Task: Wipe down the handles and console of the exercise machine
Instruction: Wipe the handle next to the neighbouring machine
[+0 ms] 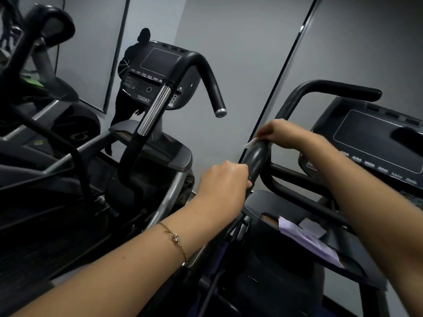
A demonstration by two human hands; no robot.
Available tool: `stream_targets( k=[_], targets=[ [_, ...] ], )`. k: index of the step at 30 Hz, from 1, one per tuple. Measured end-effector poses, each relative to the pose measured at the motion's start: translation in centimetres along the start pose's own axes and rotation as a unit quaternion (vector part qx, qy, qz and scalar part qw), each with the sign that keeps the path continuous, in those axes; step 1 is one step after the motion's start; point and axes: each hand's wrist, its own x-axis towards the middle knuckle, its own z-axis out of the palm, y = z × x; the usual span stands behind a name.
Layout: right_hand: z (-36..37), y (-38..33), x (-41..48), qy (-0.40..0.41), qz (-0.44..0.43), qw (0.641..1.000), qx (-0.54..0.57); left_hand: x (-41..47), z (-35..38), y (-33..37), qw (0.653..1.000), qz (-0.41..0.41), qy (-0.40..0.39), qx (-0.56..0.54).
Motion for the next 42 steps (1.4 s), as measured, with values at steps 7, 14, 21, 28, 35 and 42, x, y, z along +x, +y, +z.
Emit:
stream_targets(
  k=[7, 14, 21, 28, 35, 42],
  targets=[
    [-2.6, -1.9, -1.1, -0.067, -0.067, 0.988, -0.119, -0.3, 0.0, -0.1, 0.999, -0.006, 0.015, -0.037],
    [0.9, -0.3, -5.1, 0.133, -0.15, 0.98, -0.009, -0.2, -0.4, -0.1, 1.0, -0.001, 0.013, -0.024],
    [4.5, 3.9, 0.3, 0.143, 0.049, 0.985, 0.079, 0.5, -0.2, 0.3, 1.0, -0.001, 0.005, 0.008],
    [5.1, 4.2, 1.2, 0.153, 0.085, 0.982, 0.077, 0.6, 0.1, 0.3, 1.0, -0.002, 0.008, 0.019],
    [5.1, 1.0, -4.5, 0.254, 0.009, 0.956, 0.146, 0.4, -0.4, 0.5, 1.0, -0.011, 0.003, -0.009],
    [6.6, -5.5, -11.6, 0.313, -0.171, 0.931, 0.077, -0.2, -1.6, -0.7, 0.978, -0.097, -0.032, -0.183]
  ],
)
